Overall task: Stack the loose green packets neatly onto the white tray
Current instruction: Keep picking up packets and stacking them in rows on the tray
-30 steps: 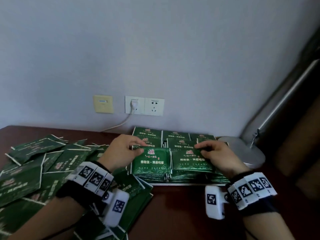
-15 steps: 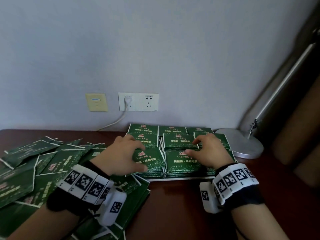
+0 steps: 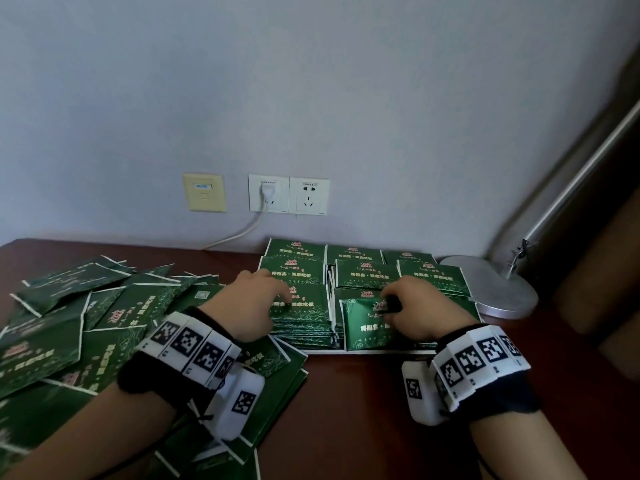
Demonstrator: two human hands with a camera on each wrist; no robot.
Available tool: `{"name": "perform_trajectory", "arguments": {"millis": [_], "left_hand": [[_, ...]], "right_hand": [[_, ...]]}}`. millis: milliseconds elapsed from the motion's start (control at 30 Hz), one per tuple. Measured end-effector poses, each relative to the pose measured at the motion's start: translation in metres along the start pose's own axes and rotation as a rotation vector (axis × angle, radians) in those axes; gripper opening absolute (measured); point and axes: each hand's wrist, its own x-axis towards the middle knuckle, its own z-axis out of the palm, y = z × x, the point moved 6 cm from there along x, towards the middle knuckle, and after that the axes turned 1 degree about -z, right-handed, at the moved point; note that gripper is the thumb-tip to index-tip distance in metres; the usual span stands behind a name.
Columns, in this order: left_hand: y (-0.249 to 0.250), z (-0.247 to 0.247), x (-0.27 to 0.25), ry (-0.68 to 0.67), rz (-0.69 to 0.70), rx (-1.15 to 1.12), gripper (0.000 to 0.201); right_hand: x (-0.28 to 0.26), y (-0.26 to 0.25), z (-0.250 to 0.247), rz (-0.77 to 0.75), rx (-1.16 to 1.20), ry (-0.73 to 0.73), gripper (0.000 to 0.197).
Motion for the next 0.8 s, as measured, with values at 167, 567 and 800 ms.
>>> {"name": "perform_trajectory", "arguments": {"millis": [167,567,800], "left_hand": [[0.001,0.005,0.001,-0.048,0.004,-0.025,0.055],[0.005,0.009,-0.003,-0.132,-0.001,0.017,0.061],[0.007,0.011,-0.005,-0.163,0.005,0.055,0.067]], "right_hand": [[0.002,0.003,-0.010,-0.015,0.198,0.103,0.023],[0.016,0.014,-0.022,0.073,0.430,0.489,0.012],[0.024,0.007,-0.003,0.032,0.080,0.177,0.030]]}}
